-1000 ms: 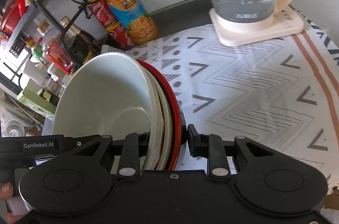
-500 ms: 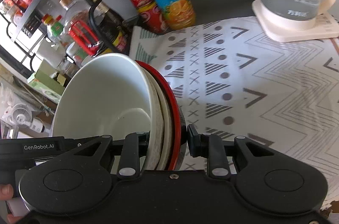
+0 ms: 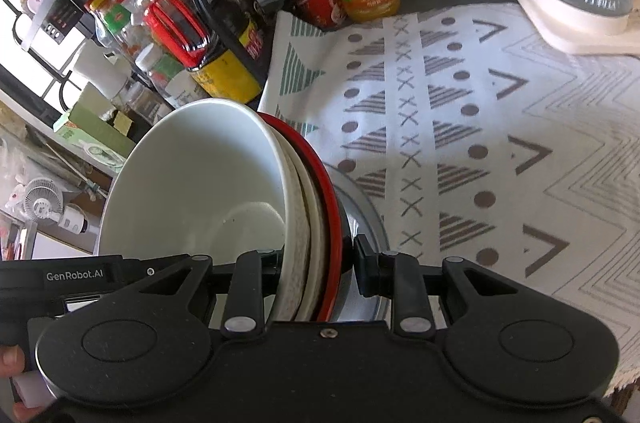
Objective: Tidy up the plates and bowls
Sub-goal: 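Lift the nested bowls with both grippers and carry them over the plate stack, then lower the nested bowls onto the plate stack and open both grippers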
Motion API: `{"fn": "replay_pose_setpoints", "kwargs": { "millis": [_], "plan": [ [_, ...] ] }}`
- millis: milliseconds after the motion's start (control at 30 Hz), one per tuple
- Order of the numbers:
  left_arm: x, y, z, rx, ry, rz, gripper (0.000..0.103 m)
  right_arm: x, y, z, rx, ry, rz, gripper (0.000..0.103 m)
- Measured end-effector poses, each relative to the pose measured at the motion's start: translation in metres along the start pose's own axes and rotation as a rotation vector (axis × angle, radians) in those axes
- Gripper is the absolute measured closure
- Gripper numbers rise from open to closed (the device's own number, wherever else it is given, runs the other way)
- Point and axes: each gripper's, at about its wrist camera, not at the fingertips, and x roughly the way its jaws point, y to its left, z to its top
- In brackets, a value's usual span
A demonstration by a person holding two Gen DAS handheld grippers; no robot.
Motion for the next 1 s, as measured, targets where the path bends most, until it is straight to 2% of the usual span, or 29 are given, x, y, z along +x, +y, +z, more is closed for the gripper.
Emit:
{"fn": "replay_pose_setpoints", "kwargs": {
  "millis": [267, 600, 767, 800, 867, 900, 967, 1000],
  "plan": [
    [0.010, 0.008, -0.001, 0.008, 0.032, 0.002, 0.075, 0.007, -0.003, -0.012, 0.028, 0.015, -0.018, 0.077],
    [0.016, 0.014, 0.000, 0.002, 0.036, -0.008, 0.075, 0.011, -0.002, -0.015, 0.042, 0.014, -0.026, 0.076],
    [0.018, 0.015, 0.001, 0.000, 0.034, -0.007, 0.074, 0.008, 0.007, -0.017, -0.004, -0.009, -0.046, 0.070],
    [0.016, 0.013, 0.001, 0.010, 0.018, 0.006, 0.072, 0.008, 0.008, -0.017, -0.005, -0.013, -0.046, 0.068],
    [0.014, 0.009, 0.004, 0.033, 0.011, 0.029, 0.065, 0.006, 0.007, -0.017, 0.009, -0.025, -0.049, 0.045],
    [0.014, 0.009, 0.005, 0.036, 0.013, 0.036, 0.061, 0.004, 0.007, -0.018, 0.011, -0.037, -0.056, 0.039],
    [0.012, 0.011, 0.006, 0.035, 0.011, 0.047, 0.039, 0.001, 0.005, -0.019, 0.019, -0.056, -0.061, 0.027],
    [0.011, 0.012, 0.007, 0.033, 0.004, 0.053, 0.035, 0.000, 0.004, -0.019, 0.028, -0.060, -0.061, 0.025]
  ]
}}
